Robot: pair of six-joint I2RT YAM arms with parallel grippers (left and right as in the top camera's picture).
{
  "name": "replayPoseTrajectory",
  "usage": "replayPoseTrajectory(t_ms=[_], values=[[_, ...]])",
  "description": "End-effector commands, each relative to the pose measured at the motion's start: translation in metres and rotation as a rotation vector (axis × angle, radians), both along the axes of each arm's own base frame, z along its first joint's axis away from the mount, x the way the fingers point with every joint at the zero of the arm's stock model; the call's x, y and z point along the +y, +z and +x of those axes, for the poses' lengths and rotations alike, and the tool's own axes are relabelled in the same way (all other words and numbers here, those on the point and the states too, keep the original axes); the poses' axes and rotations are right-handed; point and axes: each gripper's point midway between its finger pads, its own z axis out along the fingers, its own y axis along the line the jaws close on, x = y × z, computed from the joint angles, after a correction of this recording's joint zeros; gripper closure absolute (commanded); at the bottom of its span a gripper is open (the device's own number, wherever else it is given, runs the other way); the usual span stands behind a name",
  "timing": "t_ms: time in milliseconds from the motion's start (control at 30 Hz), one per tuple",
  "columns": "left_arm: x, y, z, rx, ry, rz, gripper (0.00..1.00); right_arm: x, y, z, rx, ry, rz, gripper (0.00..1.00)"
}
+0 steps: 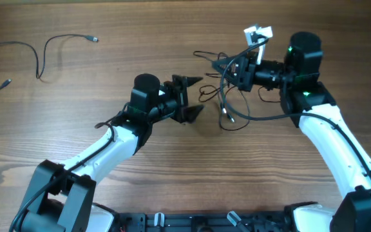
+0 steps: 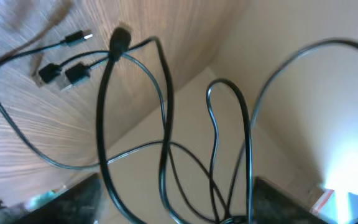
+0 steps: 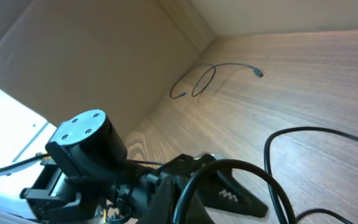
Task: Untangle cables
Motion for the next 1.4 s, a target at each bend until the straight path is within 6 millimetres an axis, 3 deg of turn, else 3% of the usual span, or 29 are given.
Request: replayPoseTrajectory(t_ms=[0, 133, 200, 267, 300, 400, 467, 600, 733, 1000, 1133, 1167, 1267, 1367], values=[[-0.006, -0.002, -0.001, 0.024, 0.015, -0.005, 0.36, 0.005, 0.014, 0.001, -0.064, -0.018, -0.012, 0.96], [-0.012, -0.008, -0.006, 0.033, 0.019, 0.023, 0.55, 0.005, 0.014, -0.001, -0.060, -0.006, -0.007, 0.95], [-0.012, -0.012, -0.008, 0.045, 0.020, 0.034, 0.73, 0.006, 0.014, -0.002, -0.061, -0.001, -0.006, 0.96], [-0.010, -0.016, -0.010, -0.001, -0.013, 0.080, 0.92, -0.003, 0.011, 0.013, -0.067, -0.087, -0.033, 0.95], [-0.008, -0.016, -0.010, -0.036, -0.041, 0.100, 0.96, -0.012, 0.008, 0.024, -0.066, -0.155, -0.054, 0.95], [0.000, -0.022, -0.020, -0.091, -0.163, 0.135, 0.96, -0.067, -0.009, 0.068, -0.011, -0.480, -0.137, 0.95], [0.011, -0.025, -0.027, -0.117, -0.246, 0.135, 0.96, -0.122, -0.027, 0.089, 0.078, -0.736, -0.194, 0.95], [0.032, -0.017, -0.024, -0.223, -0.314, 0.115, 0.96, -0.197, -0.056, 0.092, 0.219, -1.010, -0.270, 0.96], [0.050, -0.014, -0.014, -0.246, -0.284, 0.112, 0.96, -0.228, -0.074, 0.083, 0.300, -1.103, -0.328, 0.95], [0.070, 0.004, -0.007, -0.347, -0.290, 0.078, 0.96, -0.289, -0.086, 0.071, 0.314, -1.408, -0.509, 0.96], [0.091, 0.013, -0.001, -0.375, -0.262, 0.058, 0.96, -0.290, -0.094, 0.071, 0.329, -1.411, -0.526, 0.95], [0.100, 0.016, 0.002, -0.379, -0.240, 0.056, 0.96, -0.282, -0.099, 0.074, 0.350, -1.366, -0.505, 0.89], [0.107, 0.014, 0.007, -0.375, -0.209, 0.075, 0.96, -0.234, -0.101, 0.078, 0.392, -1.120, -0.375, 0.89], [0.100, 0.009, 0.010, -0.369, -0.194, 0.112, 0.96, -0.156, -0.084, 0.067, 0.345, -0.712, -0.247, 0.89]])
